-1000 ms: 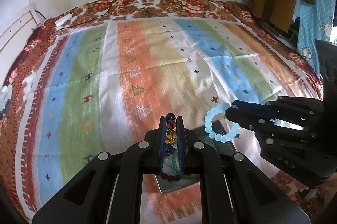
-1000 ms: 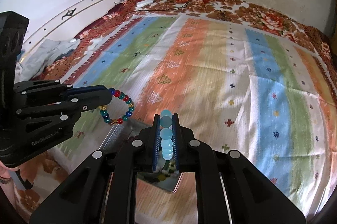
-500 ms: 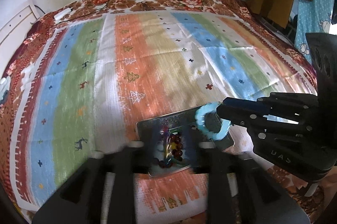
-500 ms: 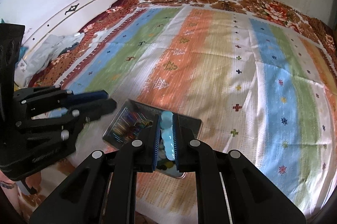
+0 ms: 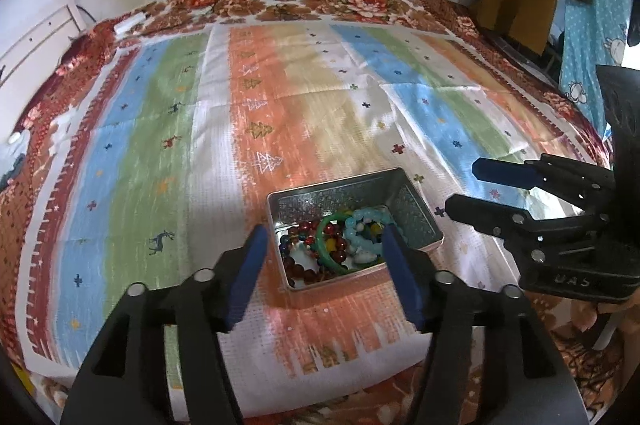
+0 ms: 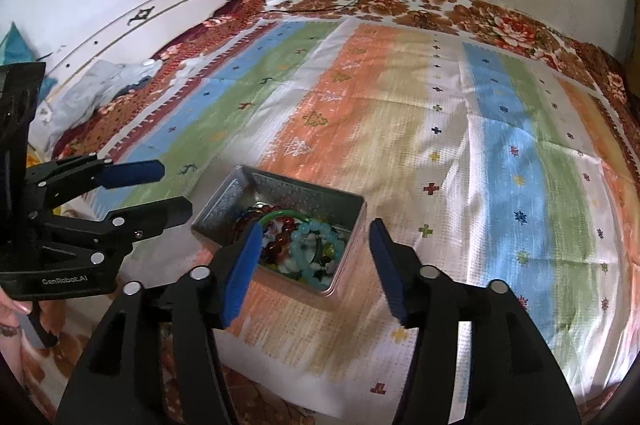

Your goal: Organize jewelry

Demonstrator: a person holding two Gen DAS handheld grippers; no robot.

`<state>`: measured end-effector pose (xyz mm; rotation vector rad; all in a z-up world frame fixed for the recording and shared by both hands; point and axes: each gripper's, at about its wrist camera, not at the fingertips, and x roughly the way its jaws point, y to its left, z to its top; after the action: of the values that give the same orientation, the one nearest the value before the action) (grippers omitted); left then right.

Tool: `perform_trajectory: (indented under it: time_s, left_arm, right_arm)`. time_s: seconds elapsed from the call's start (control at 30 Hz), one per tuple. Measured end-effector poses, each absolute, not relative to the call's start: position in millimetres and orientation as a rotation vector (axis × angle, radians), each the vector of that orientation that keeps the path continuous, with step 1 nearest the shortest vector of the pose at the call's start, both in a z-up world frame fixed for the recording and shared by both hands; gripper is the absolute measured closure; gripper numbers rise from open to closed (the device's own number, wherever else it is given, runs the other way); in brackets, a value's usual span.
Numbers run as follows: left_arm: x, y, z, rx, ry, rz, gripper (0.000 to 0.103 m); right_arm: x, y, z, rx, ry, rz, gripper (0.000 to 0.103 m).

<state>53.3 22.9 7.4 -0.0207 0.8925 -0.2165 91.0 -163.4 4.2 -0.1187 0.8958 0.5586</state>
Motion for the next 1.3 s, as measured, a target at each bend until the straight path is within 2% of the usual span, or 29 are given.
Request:
perform_trajectory:
  time_s: [0.03, 0.1, 0.27, 0.37, 0.53, 0.9, 1.3]
  left_arm:
    - [51.0, 22.1, 7.9, -0.016, 0.884, -0.219, 0.030]
    - [46.8, 20.3, 8.4, -0.007, 0.870, -0.222, 0.023]
    - [38.4, 19.8, 6.6, 0.002, 0.861, -0.217, 0.015]
    - [30.9, 18.3, 7.5, 0.012, 0.837, -0.219, 0.006]
    - [18.3, 10.4, 9.3, 0.044, 0.801, -0.238, 0.006]
    - [-0.8, 0.8, 13.4, 0.111, 0.716, -0.177, 0.006]
    - [-5.4, 1.8, 12.8, 0.087, 0.709, -0.161, 0.006]
  right_arm:
    - [88.8, -165.2, 5.1, -0.109, 0.891, 0.567, 0.034]
    - [85.0, -169.3, 7.2, -0.088, 0.882, 0.580, 0.028]
    - [73.1, -179.5, 11.1, -0.087, 0.843, 0.574, 0.018]
    - [66.3, -184.7, 11.8, -0.088, 0.827, 0.573, 0.015]
    - [53.6, -189.7, 8.9, -0.106, 0.818, 0.590, 0.010]
    - [39.0, -202.4, 12.3, -0.072, 0.767, 0.590, 0.010]
    - [26.4, -206.3, 13.6, -0.084, 0.737, 0.590, 0.009]
